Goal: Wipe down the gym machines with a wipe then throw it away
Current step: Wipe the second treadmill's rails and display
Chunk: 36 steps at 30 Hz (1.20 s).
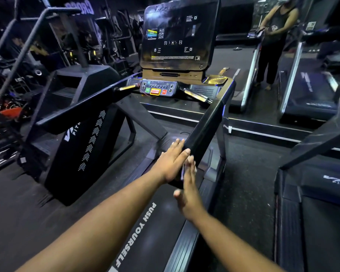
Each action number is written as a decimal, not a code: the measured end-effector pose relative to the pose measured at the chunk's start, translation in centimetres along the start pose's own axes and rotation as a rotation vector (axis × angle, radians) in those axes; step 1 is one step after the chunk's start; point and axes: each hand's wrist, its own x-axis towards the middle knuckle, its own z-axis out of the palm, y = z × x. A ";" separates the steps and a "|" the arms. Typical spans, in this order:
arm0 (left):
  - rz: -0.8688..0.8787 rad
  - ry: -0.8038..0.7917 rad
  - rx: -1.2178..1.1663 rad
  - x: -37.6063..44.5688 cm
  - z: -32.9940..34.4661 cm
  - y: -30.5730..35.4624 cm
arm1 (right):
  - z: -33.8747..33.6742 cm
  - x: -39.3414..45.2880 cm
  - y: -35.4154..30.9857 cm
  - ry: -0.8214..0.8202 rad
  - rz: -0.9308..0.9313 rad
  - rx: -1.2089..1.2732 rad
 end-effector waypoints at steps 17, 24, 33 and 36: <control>0.014 -0.061 -0.039 0.7 -0.1 -0.2 | 4.0 -1.8 0.5 0.207 0.186 0.209; 0.002 -0.081 0.013 1.1 0.0 -0.4 | 0.9 3.2 0.9 0.275 0.471 0.383; 0.030 -0.090 -0.024 0.9 -0.1 -0.2 | -0.3 4.3 -0.1 0.183 0.247 0.186; 0.020 -0.086 0.012 0.8 -0.2 0.1 | -3.3 8.0 0.7 0.112 0.265 0.113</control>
